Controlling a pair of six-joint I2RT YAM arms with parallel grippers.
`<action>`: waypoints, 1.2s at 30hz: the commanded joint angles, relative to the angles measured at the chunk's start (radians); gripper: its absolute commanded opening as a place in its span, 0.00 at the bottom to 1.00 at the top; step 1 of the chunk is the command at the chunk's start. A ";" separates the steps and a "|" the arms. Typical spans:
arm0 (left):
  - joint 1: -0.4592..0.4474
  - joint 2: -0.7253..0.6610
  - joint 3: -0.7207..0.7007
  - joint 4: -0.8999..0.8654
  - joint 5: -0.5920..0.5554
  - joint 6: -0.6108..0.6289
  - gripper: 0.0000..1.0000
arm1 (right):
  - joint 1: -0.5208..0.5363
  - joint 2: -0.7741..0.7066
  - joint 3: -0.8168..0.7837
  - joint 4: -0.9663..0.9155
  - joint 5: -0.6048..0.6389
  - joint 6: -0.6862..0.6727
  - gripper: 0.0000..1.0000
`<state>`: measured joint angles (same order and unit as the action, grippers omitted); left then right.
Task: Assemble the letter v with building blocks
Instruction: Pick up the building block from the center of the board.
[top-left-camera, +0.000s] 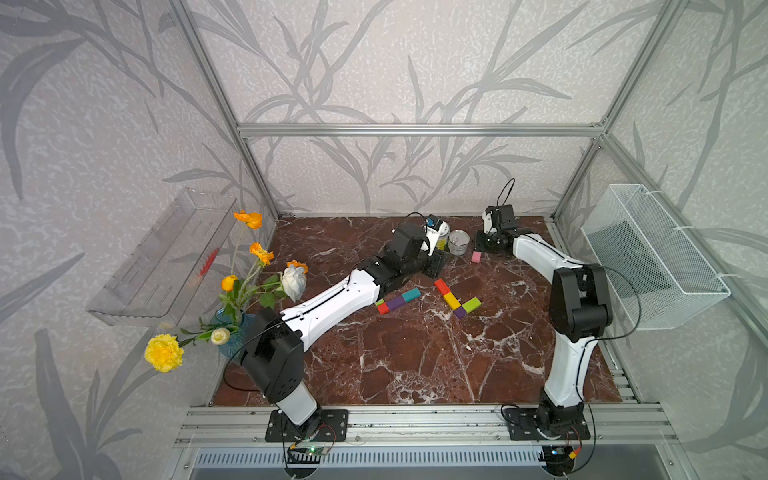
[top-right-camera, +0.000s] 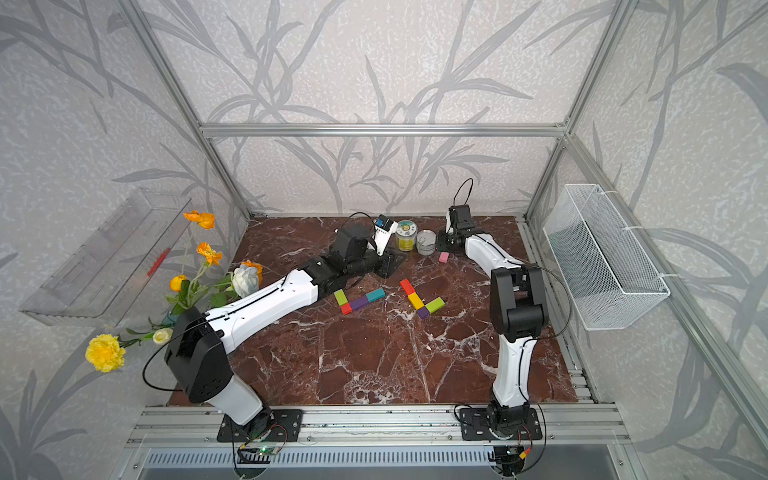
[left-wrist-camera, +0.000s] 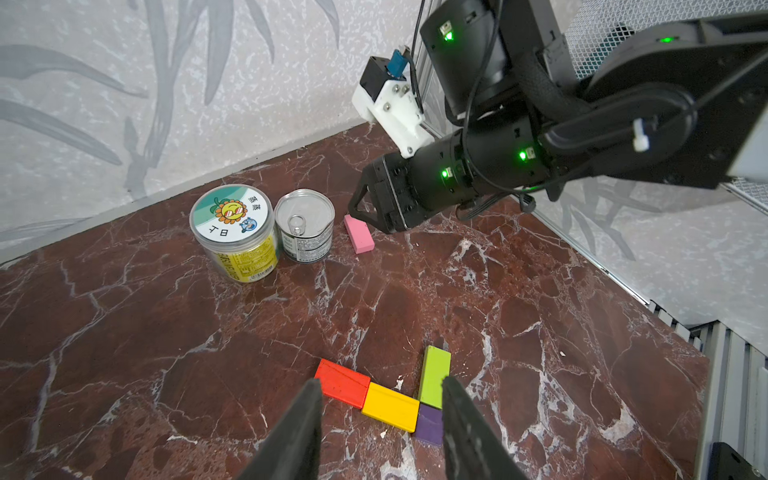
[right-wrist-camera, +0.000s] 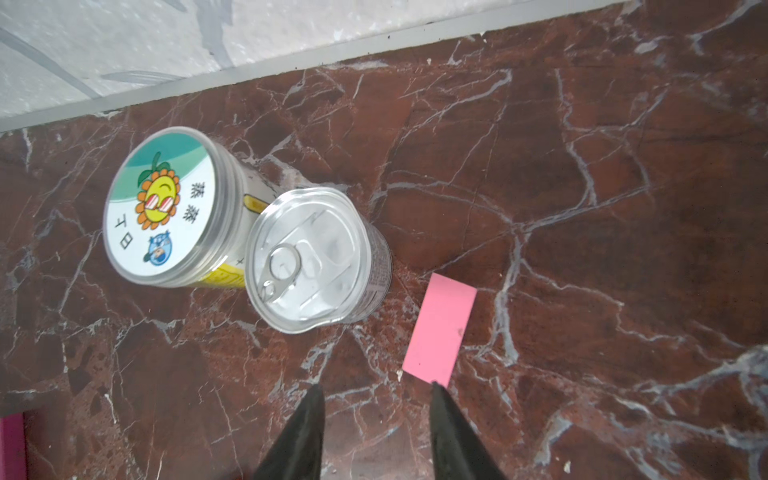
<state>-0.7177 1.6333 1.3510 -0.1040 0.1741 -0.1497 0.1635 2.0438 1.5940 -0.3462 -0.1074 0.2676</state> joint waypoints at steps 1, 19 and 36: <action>0.004 -0.018 -0.007 0.005 -0.028 0.021 0.47 | -0.005 0.044 0.058 -0.083 0.023 -0.028 0.46; 0.007 0.013 0.007 0.009 -0.039 0.020 0.49 | -0.005 0.197 0.215 -0.204 0.061 -0.079 0.59; 0.021 0.057 0.011 0.040 -0.026 0.002 0.52 | -0.014 0.305 0.326 -0.339 0.089 -0.091 0.82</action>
<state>-0.7013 1.6756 1.3510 -0.0910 0.1497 -0.1497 0.1566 2.3295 1.8915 -0.6350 -0.0338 0.1822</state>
